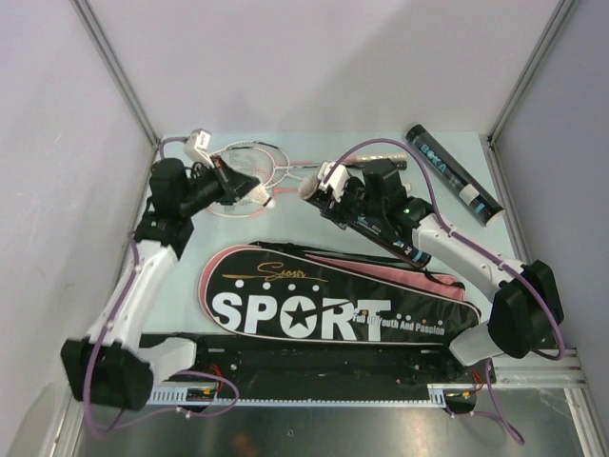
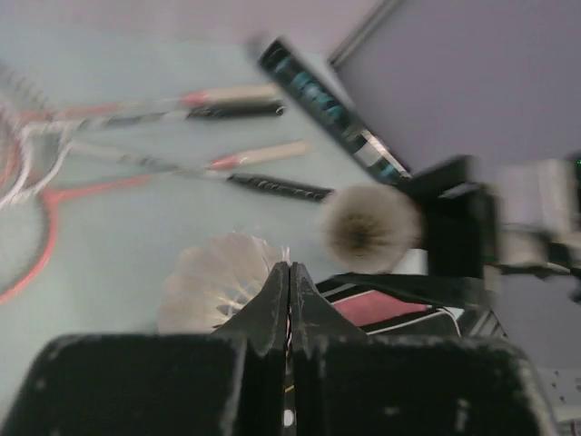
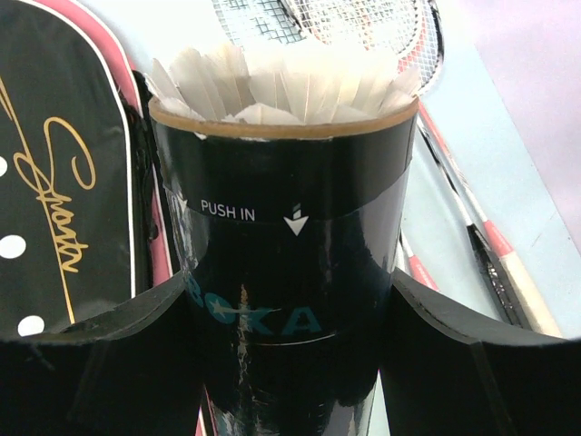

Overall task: Pack up the badminton gear
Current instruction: Place the shuttlecock at the shuttle tube.

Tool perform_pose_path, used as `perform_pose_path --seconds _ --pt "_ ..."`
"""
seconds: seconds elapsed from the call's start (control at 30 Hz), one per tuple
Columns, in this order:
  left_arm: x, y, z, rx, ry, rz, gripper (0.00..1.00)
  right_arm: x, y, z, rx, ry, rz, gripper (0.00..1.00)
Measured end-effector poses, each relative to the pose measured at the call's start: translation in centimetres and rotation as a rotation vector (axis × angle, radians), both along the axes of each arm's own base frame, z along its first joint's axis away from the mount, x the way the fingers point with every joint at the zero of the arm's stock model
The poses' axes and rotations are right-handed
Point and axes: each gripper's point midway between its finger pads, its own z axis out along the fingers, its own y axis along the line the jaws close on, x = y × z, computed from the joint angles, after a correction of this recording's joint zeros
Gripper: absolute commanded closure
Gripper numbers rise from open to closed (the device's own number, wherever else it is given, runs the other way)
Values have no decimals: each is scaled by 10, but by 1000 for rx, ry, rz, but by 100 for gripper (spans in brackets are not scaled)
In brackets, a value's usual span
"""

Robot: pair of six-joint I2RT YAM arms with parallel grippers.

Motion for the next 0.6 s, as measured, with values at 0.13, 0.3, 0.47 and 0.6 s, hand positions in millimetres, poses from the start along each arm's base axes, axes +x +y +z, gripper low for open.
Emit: perform_pose_path --seconds 0.13,0.3,0.47,0.6 --pt "-43 -38 80 -30 -272 -98 100 -1 -1 -4 -15 7 10 79" --pt "-67 -66 130 -58 -462 -150 100 -5 -2 -7 -27 15 32 78" --pt "-64 -101 115 -57 -440 -221 100 -12 -5 -6 -37 26 46 78" --pt "-54 -110 87 -34 -380 -217 100 -22 -11 1 -37 37 48 79"
